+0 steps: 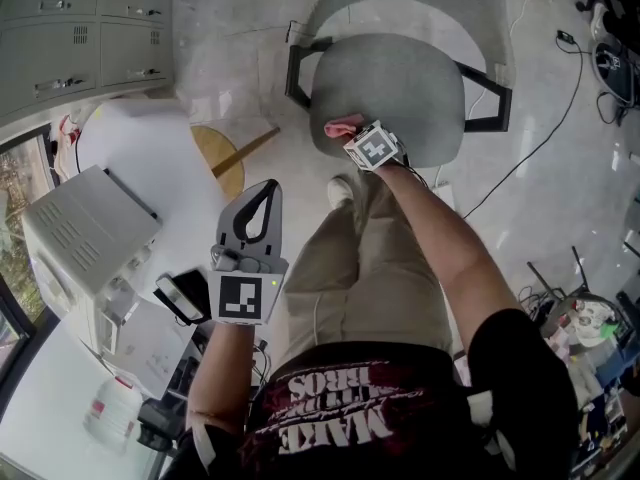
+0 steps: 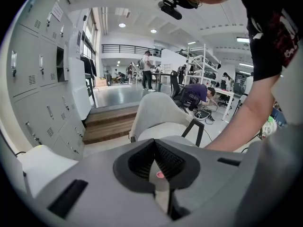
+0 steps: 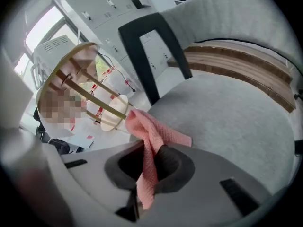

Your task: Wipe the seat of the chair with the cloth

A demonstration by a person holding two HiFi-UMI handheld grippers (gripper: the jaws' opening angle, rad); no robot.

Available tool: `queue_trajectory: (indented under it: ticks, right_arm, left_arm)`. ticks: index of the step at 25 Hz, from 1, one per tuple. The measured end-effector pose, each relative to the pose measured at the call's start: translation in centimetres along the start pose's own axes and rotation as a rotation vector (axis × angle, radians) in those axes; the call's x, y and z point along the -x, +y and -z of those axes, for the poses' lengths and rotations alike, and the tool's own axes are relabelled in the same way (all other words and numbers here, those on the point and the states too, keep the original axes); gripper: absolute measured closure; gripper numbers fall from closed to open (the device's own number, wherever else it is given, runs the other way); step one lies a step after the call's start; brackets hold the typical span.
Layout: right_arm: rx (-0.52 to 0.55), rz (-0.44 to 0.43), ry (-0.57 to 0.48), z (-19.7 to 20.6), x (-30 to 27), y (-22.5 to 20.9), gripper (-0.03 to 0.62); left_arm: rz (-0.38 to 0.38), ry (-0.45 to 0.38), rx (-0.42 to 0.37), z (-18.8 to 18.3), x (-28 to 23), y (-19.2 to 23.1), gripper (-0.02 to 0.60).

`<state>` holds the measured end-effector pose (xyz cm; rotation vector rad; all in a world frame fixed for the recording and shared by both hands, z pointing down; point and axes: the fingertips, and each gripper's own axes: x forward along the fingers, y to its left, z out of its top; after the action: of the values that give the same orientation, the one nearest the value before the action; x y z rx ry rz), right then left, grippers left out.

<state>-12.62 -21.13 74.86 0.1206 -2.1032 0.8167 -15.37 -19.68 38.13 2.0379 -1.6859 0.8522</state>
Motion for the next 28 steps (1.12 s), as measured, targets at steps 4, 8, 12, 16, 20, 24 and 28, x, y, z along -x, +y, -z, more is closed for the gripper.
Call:
queue_trajectory:
  ticks: [4,8,12,16,20,24,28]
  right_arm:
    - [0.13,0.003,0.093,1.3,-2.4,2.1,0.563]
    - [0.063,0.057,0.131,4.5,-0.6,-0.9,0.563]
    - [-0.109,0.184,0.138,10.6,4.4,-7.7,0.565]
    - [-0.3,0.336,0.221,18.9,11.2,-14.0,0.565]
    - [-0.395,0.381,0.081,20.7,17.4,-14.0,0.565]
    - [-0.293,0.372,-0.195,14.6,24.5,-7.9,0.565]
    - [-0.126,0.383,-0.437,8.0,33.5,-0.4,0.566]
  left_arm:
    - [-0.014,0.021,0.009,1.4,0.9,0.2,0.578]
    - [-0.026,0.022,0.016,1.3,1.5,0.4,0.578]
    - [-0.018,-0.024,-0.025,-0.6,2.0,0.1,0.578]
    - [-0.025,-0.061,-0.038,-2.9,3.0,0.0,0.578]
    - [-0.032,-0.092,-0.05,-5.3,5.2,-0.4,0.578]
    - [-0.023,-0.151,-0.081,-8.5,7.9,-1.3,0.578]
    - [-0.001,-0.225,-0.111,-12.0,10.6,-2.6,0.578]
